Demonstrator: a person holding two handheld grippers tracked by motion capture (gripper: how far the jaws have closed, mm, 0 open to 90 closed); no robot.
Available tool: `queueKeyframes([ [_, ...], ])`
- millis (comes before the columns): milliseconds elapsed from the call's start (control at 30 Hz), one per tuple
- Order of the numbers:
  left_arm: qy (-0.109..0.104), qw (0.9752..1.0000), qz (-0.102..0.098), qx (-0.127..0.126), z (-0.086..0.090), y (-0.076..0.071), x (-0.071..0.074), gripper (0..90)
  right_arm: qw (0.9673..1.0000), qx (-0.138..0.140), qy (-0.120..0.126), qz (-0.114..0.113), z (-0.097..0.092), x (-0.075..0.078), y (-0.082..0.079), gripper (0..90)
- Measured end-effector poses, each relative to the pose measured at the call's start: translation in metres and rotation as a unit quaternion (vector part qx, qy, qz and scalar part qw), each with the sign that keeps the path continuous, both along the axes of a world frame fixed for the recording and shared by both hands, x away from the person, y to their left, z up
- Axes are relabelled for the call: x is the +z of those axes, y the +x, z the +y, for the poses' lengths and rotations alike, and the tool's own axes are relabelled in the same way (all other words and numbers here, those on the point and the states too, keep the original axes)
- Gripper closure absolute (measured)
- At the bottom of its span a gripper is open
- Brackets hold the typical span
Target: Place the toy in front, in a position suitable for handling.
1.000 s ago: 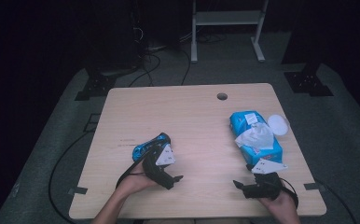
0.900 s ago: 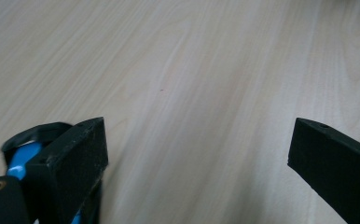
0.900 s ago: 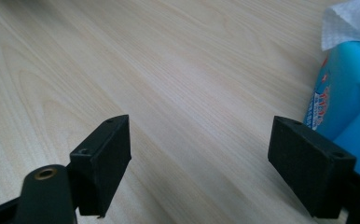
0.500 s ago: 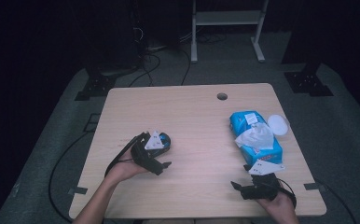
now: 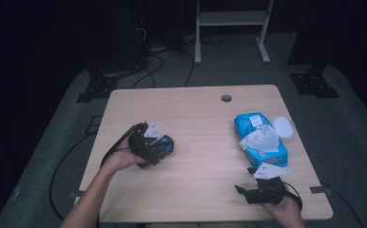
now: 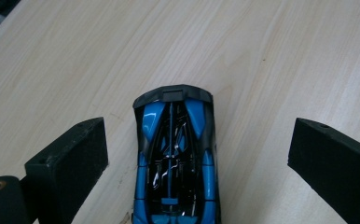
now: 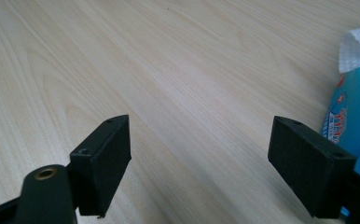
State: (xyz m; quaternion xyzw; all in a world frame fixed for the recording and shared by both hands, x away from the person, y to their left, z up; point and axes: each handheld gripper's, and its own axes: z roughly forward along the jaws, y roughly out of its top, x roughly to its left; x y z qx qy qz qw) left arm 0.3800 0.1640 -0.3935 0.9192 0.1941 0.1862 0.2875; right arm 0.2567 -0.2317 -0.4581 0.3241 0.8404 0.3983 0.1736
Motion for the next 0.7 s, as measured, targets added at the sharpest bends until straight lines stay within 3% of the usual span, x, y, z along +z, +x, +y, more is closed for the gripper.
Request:
queueKeyframes([
  [67, 0.01, 0.9999, 0.006, 0.002, 0.0, 0.004, 0.0, 4.1, 1.0, 0.001, -0.001, -0.001, 0.0, 0.0, 0.0, 20.3],
  [100, 0.026, 0.9996, 0.01, 0.001, -0.001, 0.008, -0.001, 4.1, 1.0, 0.002, 0.0, 0.001, 0.0, 0.001, -0.001, 20.3],
  [267, 0.041, 0.9987, 0.029, 0.008, 0.0, 0.018, -0.008, 4.1, 1.0, 0.006, -0.002, 0.0, 0.0, 0.001, -0.002, 20.3],
  [333, 0.058, 0.9972, 0.045, 0.014, 0.002, 0.025, -0.016, 4.1, 1.0, 0.007, -0.001, 0.002, 0.0, 0.001, -0.003, 20.3],
  [533, 0.072, 0.9953, 0.062, 0.021, 0.004, 0.034, -0.022, 4.2, 0.9999, 0.013, -0.002, 0.001, 0.002, 0.001, -0.003, 20.3],
  [700, 0.096, 0.9921, 0.078, 0.021, 0.001, 0.039, -0.028, 4.2, 0.9998, 0.018, -0.003, 0.0, 0.003, 0.002, -0.005, 20.3],
])
